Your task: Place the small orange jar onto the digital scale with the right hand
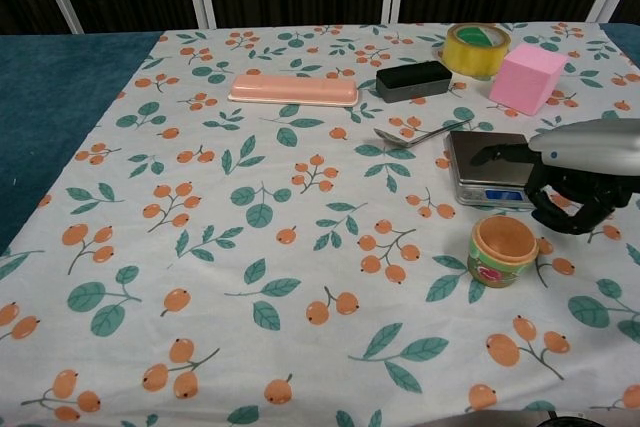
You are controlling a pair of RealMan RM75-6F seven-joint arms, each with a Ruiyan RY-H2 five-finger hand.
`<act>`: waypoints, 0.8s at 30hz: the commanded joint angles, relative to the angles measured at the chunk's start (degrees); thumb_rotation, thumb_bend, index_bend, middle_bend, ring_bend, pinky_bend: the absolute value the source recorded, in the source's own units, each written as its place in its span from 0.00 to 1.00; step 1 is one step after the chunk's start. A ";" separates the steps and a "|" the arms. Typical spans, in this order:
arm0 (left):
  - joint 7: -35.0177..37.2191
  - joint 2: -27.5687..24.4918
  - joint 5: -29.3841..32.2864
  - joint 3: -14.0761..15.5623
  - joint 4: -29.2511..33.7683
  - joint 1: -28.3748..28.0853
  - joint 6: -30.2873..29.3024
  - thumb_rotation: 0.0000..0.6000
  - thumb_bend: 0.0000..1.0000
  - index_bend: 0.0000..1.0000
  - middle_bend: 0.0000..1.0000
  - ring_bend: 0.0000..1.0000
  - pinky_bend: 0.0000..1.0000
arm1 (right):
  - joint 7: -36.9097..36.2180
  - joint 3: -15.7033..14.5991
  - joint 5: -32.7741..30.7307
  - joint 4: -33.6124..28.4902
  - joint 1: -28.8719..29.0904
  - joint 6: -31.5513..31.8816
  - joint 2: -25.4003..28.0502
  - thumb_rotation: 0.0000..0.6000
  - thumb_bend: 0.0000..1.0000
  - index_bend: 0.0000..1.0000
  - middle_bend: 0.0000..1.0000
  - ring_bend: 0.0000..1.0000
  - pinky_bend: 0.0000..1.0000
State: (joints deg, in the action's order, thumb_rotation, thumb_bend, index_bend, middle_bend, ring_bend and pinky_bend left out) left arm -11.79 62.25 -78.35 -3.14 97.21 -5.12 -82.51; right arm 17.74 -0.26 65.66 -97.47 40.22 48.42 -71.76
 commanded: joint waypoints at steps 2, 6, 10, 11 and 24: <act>0.05 -0.02 0.05 -0.01 0.02 -0.03 0.08 1.00 0.25 0.07 0.01 0.00 0.00 | -3.53 1.26 4.25 -1.50 -2.38 5.19 0.78 1.00 0.12 0.00 0.09 0.21 0.24; 0.01 -0.02 0.02 0.02 0.07 -0.03 0.08 1.00 0.25 0.07 0.01 0.00 0.00 | -6.36 1.10 7.20 -2.54 -3.76 6.98 1.84 1.00 0.11 0.00 0.05 0.16 0.21; -0.03 -0.01 -0.02 0.04 0.10 0.02 -0.01 1.00 0.25 0.07 0.01 0.00 0.00 | -7.99 0.37 9.30 -3.74 -4.85 7.76 2.87 1.00 0.11 0.00 0.04 0.16 0.21; -0.04 0.00 0.01 0.05 0.10 0.02 0.01 1.00 0.25 0.07 0.01 0.00 0.00 | -8.30 0.03 9.84 -4.10 -5.12 7.77 3.07 1.00 0.11 0.00 0.04 0.16 0.21; -0.10 -0.04 0.14 0.05 0.17 0.04 0.06 1.00 0.25 0.07 0.01 0.00 0.00 | -4.93 -2.27 14.55 -3.83 -7.31 9.06 -2.00 1.00 0.11 0.00 0.08 0.19 0.21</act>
State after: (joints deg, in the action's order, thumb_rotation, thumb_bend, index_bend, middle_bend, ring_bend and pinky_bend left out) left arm -11.89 62.21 -78.21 -3.09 97.38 -5.08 -82.46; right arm 11.97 -2.41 80.01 -101.96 33.10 57.38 -72.93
